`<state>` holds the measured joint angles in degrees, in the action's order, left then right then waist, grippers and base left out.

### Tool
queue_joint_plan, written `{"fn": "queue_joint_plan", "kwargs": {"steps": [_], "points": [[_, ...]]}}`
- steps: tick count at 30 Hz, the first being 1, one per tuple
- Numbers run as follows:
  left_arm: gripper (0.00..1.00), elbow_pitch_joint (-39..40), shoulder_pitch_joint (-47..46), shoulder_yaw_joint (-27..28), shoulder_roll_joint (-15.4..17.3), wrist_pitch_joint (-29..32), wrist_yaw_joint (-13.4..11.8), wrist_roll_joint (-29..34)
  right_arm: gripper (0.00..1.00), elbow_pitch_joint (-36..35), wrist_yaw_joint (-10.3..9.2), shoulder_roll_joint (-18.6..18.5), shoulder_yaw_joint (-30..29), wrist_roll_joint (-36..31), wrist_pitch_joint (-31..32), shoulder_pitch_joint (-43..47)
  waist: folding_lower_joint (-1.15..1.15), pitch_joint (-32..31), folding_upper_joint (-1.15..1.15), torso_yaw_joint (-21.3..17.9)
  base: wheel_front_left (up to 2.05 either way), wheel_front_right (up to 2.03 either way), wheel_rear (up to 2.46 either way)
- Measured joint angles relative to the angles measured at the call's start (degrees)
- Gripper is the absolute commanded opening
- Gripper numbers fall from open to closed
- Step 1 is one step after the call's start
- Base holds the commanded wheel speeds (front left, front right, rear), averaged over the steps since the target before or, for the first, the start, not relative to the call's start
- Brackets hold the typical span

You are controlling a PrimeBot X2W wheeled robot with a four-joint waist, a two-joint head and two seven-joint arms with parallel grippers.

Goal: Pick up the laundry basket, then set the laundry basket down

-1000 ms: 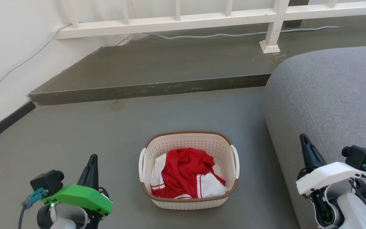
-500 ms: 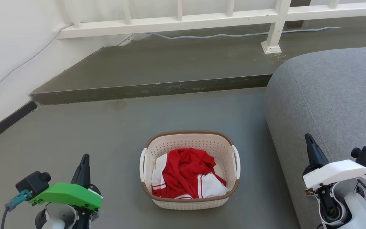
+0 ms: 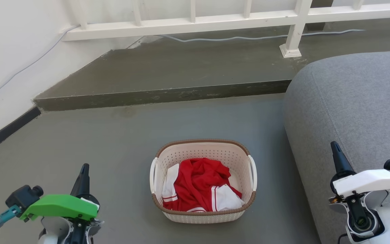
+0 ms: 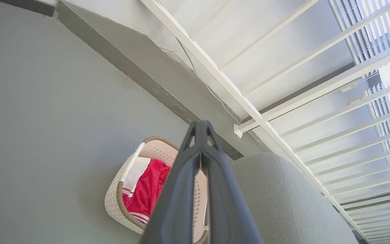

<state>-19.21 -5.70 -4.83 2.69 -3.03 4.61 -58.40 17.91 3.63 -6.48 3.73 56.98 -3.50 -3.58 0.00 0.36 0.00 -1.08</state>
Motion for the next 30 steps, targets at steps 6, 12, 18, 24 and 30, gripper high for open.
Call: {"fn": "queue_joint_plan", "kwargs": {"steps": [6, 12, 18, 24, 30], "points": [[0.0, 0.51, 0.0, 1.22, -0.03, 1.08, 0.45, -4.03, 0.0, -0.2, 0.41, 0.69, -1.4, 4.07, 1.12, -0.01, 0.0, -0.03, 0.0, 0.13, 0.0, 0.0, 0.0], [0.0, 0.92, 0.01, 2.56, -0.09, 2.38, 0.51, -8.11, 0.0, -0.38, 0.91, 1.07, -2.79, 8.22, 2.3, -0.02, 0.0, -0.05, 0.0, 0.26, 0.0, 0.0, 0.0], [0.0, 1.21, 0.01, 3.45, -0.13, 3.52, 1.01, -12.1, 0.0, -0.58, 1.15, 1.42, -4.13, 12.46, 3.56, -0.03, 0.0, -0.07, 0.0, 0.39, 0.0, 0.0, 0.0], [0.0, 1.43, 0.01, 4.81, -0.19, 4.58, 1.19, -16.06, 0.0, -0.74, 1.47, 2.05, -5.52, 16.69, 4.67, -0.04, 0.0, -0.1, 0.0, 0.52, 0.0, 0.0, 0.0], [0.0, 1.63, 0.01, 5.9, -0.29, 5.93, 1.46, -19.85, 0.0, -0.89, 1.91, 2.63, -6.97, 20.81, 5.92, -0.04, 0.0, -0.12, 0.0, 0.66, 0.0, 0.0, 0.0]]}}
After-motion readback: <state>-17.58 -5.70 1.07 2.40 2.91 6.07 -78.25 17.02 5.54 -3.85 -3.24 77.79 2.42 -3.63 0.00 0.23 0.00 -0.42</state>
